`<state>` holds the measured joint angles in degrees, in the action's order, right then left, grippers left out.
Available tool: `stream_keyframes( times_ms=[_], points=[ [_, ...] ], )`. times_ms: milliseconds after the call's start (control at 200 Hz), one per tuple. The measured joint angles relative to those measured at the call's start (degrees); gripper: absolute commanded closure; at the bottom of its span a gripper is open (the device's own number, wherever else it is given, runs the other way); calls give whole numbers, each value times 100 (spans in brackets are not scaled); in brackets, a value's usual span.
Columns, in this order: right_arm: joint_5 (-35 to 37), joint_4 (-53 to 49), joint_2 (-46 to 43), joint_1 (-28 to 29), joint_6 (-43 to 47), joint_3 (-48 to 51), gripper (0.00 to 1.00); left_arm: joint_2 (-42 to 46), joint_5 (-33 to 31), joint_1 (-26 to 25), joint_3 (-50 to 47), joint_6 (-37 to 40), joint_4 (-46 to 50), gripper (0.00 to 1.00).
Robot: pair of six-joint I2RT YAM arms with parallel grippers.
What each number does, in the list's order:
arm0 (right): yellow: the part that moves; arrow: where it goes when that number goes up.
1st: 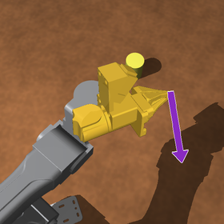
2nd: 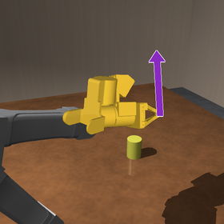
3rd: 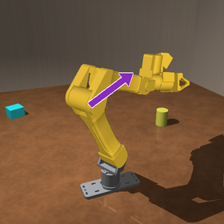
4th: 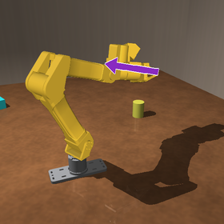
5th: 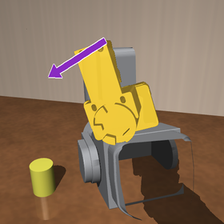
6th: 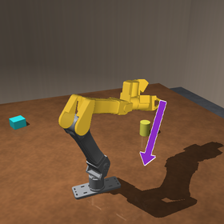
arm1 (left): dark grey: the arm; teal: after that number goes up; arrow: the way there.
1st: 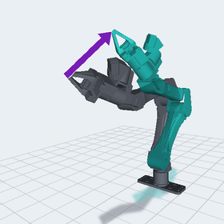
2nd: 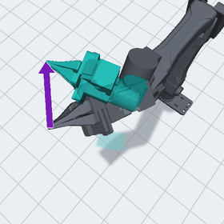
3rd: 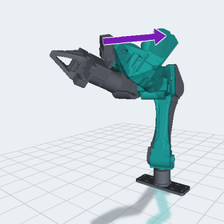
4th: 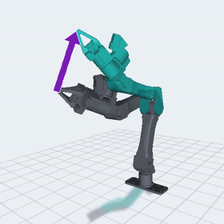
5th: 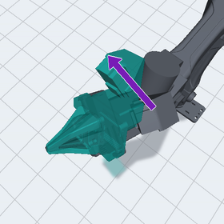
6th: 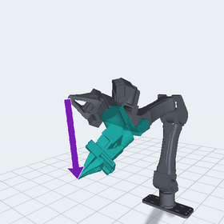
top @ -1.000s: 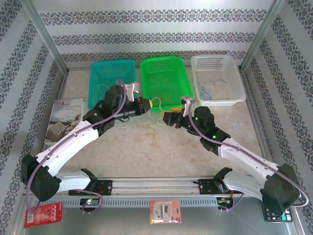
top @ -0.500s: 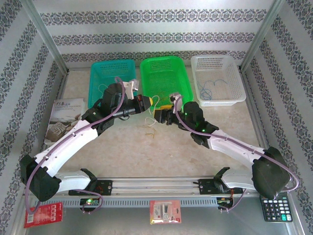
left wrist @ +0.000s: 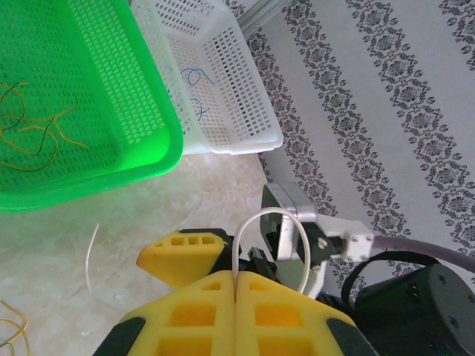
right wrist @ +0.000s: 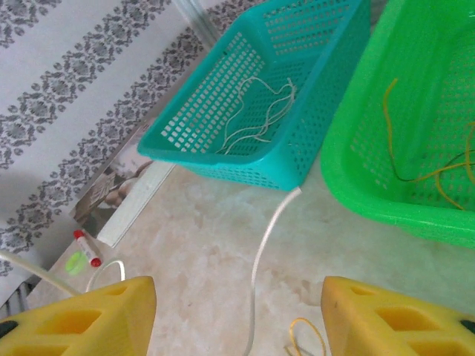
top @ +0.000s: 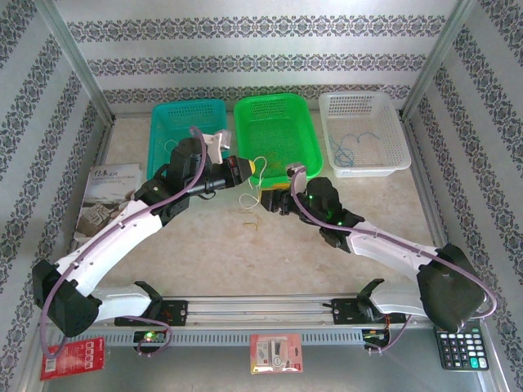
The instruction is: Untangle the cables
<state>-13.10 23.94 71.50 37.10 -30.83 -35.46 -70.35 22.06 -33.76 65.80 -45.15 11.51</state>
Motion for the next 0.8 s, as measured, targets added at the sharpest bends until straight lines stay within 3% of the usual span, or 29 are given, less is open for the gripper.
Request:
stream_keyframes(
  times_ms=[300, 644, 799],
  points=[
    [-46, 131, 216, -273, -363, 153, 39, 46, 0, 0, 4, 0, -2, 100],
    [-741, 627, 673, -474, -1062, 212, 40, 46, 2, 0, 4, -33, -94, 100],
    [-1078, 857, 997, -474, -1364, 131, 46, 46, 2, 0, 2, -37, -162, 100]
  ],
)
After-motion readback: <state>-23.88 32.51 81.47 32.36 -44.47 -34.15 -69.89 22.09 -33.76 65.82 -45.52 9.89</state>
